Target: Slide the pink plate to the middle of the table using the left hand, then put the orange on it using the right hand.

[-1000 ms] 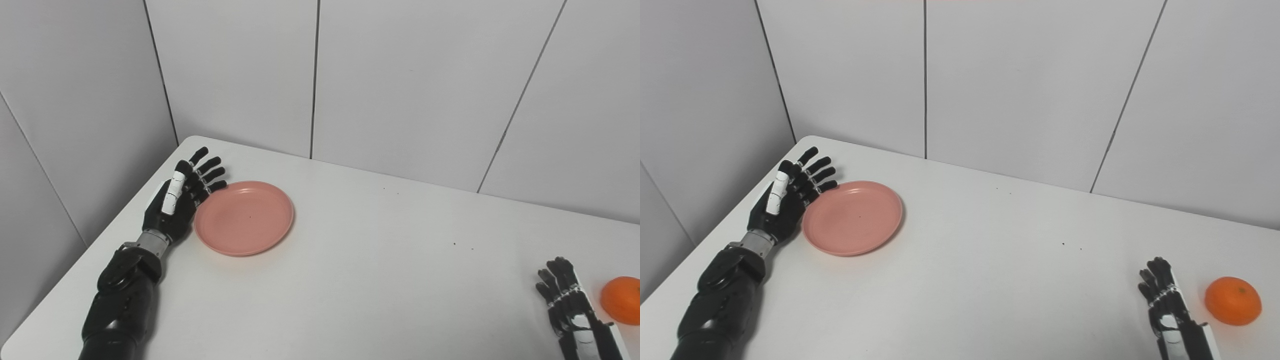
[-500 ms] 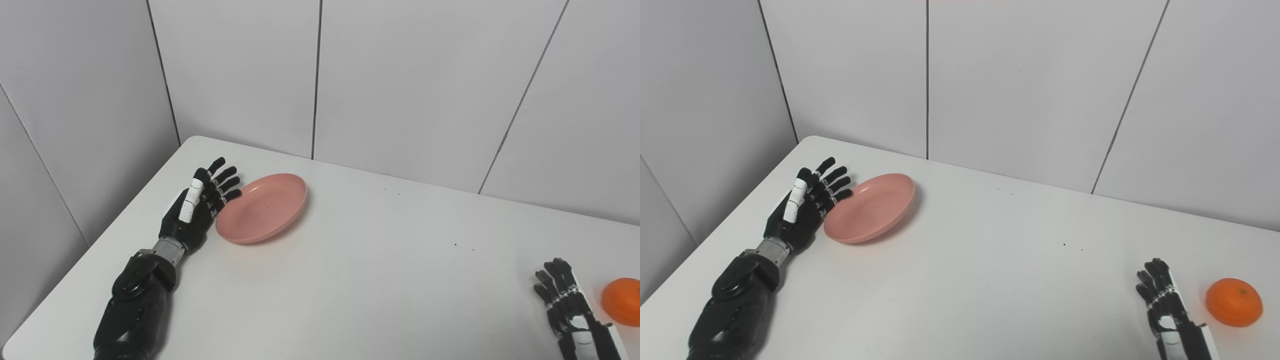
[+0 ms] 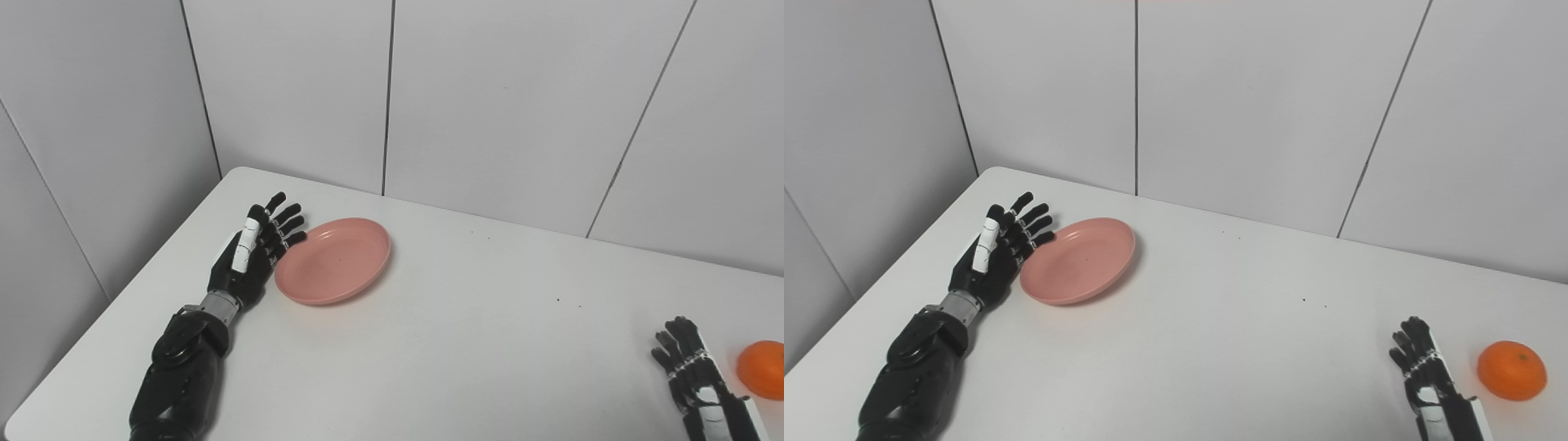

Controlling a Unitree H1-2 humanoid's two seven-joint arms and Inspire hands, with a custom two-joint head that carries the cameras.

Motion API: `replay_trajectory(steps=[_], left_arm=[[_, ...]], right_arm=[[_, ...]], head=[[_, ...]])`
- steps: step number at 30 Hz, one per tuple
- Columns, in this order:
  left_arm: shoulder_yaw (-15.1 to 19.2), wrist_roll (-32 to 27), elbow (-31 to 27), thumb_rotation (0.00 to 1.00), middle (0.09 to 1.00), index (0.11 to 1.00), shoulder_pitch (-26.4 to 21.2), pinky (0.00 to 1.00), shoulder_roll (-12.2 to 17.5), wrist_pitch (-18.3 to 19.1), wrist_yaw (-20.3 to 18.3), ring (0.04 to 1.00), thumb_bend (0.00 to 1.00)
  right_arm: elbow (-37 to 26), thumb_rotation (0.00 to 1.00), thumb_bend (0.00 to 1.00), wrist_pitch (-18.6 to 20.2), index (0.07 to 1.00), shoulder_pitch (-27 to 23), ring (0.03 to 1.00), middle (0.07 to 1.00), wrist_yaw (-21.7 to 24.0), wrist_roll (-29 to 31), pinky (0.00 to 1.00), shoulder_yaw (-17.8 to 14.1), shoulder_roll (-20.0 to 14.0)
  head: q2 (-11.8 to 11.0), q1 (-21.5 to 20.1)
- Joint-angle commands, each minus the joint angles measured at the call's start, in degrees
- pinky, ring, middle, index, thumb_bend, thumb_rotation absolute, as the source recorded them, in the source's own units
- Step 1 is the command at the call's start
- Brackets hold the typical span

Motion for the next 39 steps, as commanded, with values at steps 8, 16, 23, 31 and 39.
replay_trajectory(steps=[8, 16, 23, 31, 39], left_arm=[[-1.51, -0.66, 0.7, 0.78, 0.895, 0.917, 1.73, 0.89, -5.93, -0.55, -0.69, 0.914, 0.96], [-2.65, -0.65, -1.13, 0.78, 0.891, 0.922, 2.01, 0.9, -8.3, 0.12, -0.28, 0.913, 0.95], [-4.15, -0.45, -1.48, 0.78, 0.9, 0.935, 2.28, 0.89, -9.21, 0.79, -0.51, 0.911, 0.93], [-6.21, 1.08, -0.94, 0.79, 0.886, 0.917, 2.54, 0.87, -10.02, 0.49, -0.14, 0.903, 0.94], [-7.84, 1.53, -0.78, 0.78, 0.877, 0.911, 3.58, 0.85, -11.17, 1.01, -0.19, 0.896, 0.95]], right_arm=[[3.77, 0.88, 0.76, -0.01, 0.959, 4.41, 0.957, 0.968, -0.85, -0.16, 0.95, 2.28, 3.46], [3.87, 0.87, 0.76, 0.01, 0.954, 4.34, 0.96, 0.969, -0.67, 0.34, 0.96, 2.67, 3.62], [3.51, 0.88, 0.77, 0.0, 0.949, 4.42, 0.95, 0.961, -1.01, -0.35, 0.94, 2.92, 3.7], [3.72, 0.88, 0.78, -0.25, 0.948, 4.28, 0.951, 0.962, -0.95, -0.63, 0.94, 3.06, 3.63], [3.18, 0.88, 0.79, -0.02, 0.945, 4.53, 0.948, 0.958, -1.0, -0.82, 0.94, 3.21, 3.64]], head=[[0.19, -0.24], [0.28, -0.52], [0.5, -0.79], [0.54, -0.87], [0.91, -1.37]])
